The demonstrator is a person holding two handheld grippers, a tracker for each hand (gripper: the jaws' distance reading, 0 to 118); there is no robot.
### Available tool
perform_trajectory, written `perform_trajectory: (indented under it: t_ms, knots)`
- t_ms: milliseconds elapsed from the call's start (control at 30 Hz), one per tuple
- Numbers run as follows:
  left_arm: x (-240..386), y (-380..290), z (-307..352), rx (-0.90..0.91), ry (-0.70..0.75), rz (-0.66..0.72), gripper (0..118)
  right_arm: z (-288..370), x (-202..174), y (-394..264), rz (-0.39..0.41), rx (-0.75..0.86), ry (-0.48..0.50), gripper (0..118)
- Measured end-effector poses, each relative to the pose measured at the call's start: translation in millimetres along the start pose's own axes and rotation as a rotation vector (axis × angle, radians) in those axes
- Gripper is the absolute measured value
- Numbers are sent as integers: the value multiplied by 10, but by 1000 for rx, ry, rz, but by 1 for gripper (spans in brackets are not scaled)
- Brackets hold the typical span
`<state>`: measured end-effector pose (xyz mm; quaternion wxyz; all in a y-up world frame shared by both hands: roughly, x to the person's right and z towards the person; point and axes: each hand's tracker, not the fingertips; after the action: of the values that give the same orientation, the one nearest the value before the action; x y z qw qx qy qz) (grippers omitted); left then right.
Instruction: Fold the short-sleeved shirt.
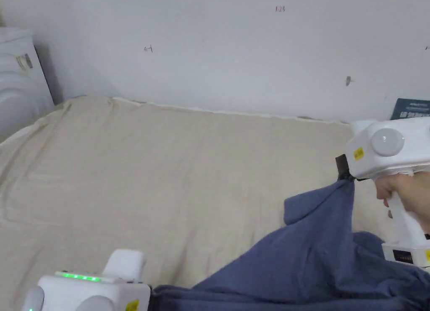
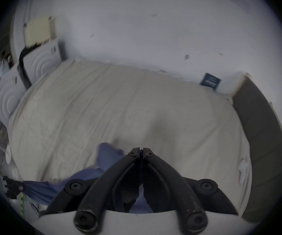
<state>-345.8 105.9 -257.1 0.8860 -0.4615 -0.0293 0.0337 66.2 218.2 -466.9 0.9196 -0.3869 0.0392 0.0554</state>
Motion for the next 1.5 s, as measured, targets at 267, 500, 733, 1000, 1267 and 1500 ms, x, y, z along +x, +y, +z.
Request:
perform_trajectory:
  t_ms: [267, 500, 733, 1000, 1267, 1500]
  knots:
    - [271, 1016, 952, 303, 54, -46, 0, 1988, 1265, -173, -157, 280, -201, 1]
    - [379, 1865, 1685, 520, -14, 79, 0, 2996, 1696, -383, -255, 486, -247, 1]
    - [550, 2262, 2272, 638, 92, 11, 0, 3425, 1510, -413, -162, 619, -367, 1]
    - [554, 2453, 2379, 668, 104, 86, 0, 3409, 1383, -191, -148, 627, -405, 1]
    - [602, 2592, 2347, 677, 123, 53, 0, 3473, 1440, -2, -174, 663, -416, 1]
    - [676, 2809, 2318, 717, 147, 30, 0, 3412, 1561, 209, -211, 681, -387, 1]
